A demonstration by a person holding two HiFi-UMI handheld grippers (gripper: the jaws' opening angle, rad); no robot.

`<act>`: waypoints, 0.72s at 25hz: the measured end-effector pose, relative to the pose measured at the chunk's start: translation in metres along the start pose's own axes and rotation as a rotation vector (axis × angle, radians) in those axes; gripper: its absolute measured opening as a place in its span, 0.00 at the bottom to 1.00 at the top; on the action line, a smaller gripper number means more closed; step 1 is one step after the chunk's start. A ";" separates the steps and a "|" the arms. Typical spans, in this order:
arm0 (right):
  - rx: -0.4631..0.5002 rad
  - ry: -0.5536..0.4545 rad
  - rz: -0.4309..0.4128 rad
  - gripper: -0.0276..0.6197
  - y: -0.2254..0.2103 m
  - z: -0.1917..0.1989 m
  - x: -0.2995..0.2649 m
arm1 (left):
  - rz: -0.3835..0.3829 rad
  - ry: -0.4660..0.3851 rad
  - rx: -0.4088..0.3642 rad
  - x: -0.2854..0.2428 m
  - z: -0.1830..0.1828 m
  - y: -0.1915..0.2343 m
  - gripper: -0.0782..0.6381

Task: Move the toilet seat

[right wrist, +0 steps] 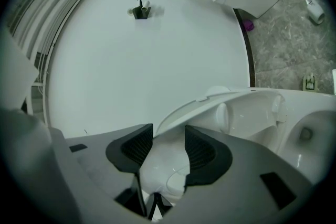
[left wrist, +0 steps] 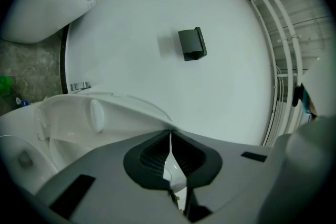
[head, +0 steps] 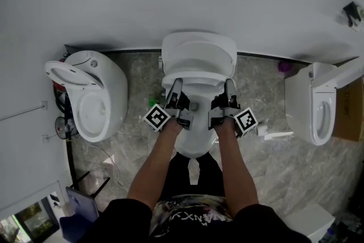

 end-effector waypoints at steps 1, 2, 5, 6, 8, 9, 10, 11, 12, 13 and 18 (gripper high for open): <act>0.000 -0.002 -0.001 0.34 0.000 0.000 -0.003 | 0.000 -0.003 0.004 -0.003 0.000 0.001 0.15; 0.000 -0.005 -0.002 0.34 0.000 -0.001 -0.006 | -0.001 -0.006 0.008 -0.006 -0.001 0.001 0.15; 0.002 -0.007 -0.005 0.34 0.000 -0.003 -0.015 | -0.003 -0.017 0.007 -0.015 -0.005 0.005 0.15; 0.002 -0.005 -0.008 0.34 0.001 -0.003 -0.019 | -0.004 -0.017 0.005 -0.018 -0.006 0.007 0.15; -0.006 -0.001 -0.019 0.34 0.000 -0.003 -0.027 | -0.009 -0.018 0.005 -0.024 -0.009 0.010 0.15; -0.012 0.001 -0.024 0.34 -0.001 -0.003 -0.031 | -0.010 -0.018 0.000 -0.027 -0.011 0.011 0.15; -0.010 0.004 -0.023 0.34 0.000 -0.004 -0.035 | -0.008 -0.016 -0.012 -0.031 -0.014 0.012 0.15; 0.001 0.008 -0.016 0.33 0.000 -0.004 -0.038 | -0.007 -0.013 -0.033 -0.034 -0.017 0.013 0.15; 0.013 0.012 -0.009 0.33 0.001 -0.005 -0.041 | -0.009 -0.009 -0.053 -0.038 -0.020 0.014 0.15; 0.020 0.014 -0.006 0.32 0.002 -0.005 -0.045 | -0.012 -0.006 -0.070 -0.041 -0.022 0.016 0.15; 0.020 0.031 -0.036 0.26 0.003 -0.004 -0.068 | -0.013 -0.006 -0.088 -0.060 -0.030 0.019 0.15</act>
Point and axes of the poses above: the fingertips, and each gripper's own axes: x backward along the fingers, y to its left, z out of its underside, the point moved 7 cm from there along x, backward along the fingers, and after that the axes turned 5 degrees about -y, right-handed, at the moved point
